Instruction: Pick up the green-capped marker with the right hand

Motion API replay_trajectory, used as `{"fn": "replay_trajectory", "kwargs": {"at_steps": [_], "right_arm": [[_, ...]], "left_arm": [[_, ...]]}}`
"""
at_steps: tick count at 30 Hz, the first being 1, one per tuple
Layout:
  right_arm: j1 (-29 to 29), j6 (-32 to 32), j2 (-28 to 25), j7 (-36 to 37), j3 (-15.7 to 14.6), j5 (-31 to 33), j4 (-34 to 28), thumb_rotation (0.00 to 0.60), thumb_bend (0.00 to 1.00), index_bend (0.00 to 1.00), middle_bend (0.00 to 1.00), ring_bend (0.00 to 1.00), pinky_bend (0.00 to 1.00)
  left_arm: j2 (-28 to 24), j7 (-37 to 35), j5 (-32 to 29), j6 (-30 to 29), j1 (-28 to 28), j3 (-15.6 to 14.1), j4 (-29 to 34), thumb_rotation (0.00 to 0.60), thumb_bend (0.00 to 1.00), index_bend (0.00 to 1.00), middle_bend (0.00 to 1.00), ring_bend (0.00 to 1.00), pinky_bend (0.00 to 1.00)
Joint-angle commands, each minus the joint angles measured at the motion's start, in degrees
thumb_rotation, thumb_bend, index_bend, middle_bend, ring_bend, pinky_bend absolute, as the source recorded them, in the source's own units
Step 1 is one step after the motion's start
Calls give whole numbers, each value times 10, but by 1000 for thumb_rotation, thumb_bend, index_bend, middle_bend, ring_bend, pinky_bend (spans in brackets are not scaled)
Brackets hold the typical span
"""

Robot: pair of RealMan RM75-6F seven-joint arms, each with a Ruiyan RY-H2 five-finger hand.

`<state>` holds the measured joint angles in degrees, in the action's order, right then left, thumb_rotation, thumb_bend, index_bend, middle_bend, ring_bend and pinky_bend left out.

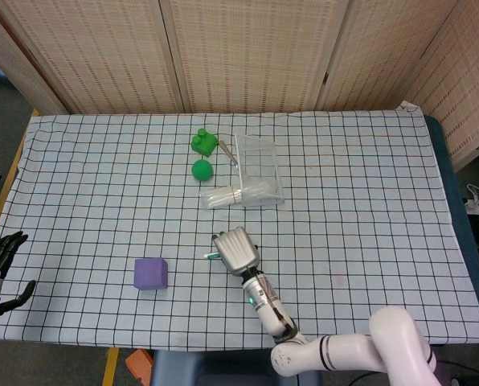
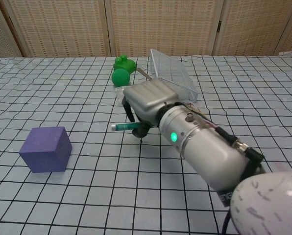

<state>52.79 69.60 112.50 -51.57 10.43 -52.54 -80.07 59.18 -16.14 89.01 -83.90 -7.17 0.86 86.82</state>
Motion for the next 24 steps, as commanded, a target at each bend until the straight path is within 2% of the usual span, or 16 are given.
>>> {"fn": "replay_trajectory", "kwargs": {"at_steps": [1,7,10,13,16,18,21,23,24], "right_arm": [[-80,66,-106,7,-67,-38,-84,600,342,1000,789,650,675],[-151,94,-179,57,-124,-70,-75,600,342,1000,788,643,674],[-175,86,-190,95,-135,-77,-47,600,341,974,788,623,672],[-191,64,-192,141,-137,-82,-18,600,337,879,730,589,666],[-200,43,-193,174,-135,-91,0,600,337,717,604,529,642],[-202,26,-196,183,-135,-95,5,600,336,522,483,442,572],[-203,-2,-208,195,-135,-98,-3,600,333,171,234,225,385],[-205,-14,-218,206,-134,-105,-14,600,317,36,116,117,316],[-206,-17,-223,210,-134,-109,-18,600,301,5,73,80,291]], "left_arm": [[2,9,-1,4,-2,0,3,600,400,0,0,0,163],[8,36,-1,13,-5,-3,11,600,400,0,0,0,164],[10,46,-2,15,-6,-3,14,600,400,0,0,0,163],[12,53,-4,15,-6,-2,16,600,400,0,0,0,164],[13,57,-6,15,-5,-1,17,600,399,0,0,0,164],[14,59,-8,16,-6,-1,17,600,400,0,0,0,164],[15,60,-9,19,-7,0,16,600,400,0,0,0,164],[15,60,-9,20,-8,0,16,600,400,0,0,0,164],[15,60,-9,21,-9,0,16,600,400,0,0,0,164]]}}
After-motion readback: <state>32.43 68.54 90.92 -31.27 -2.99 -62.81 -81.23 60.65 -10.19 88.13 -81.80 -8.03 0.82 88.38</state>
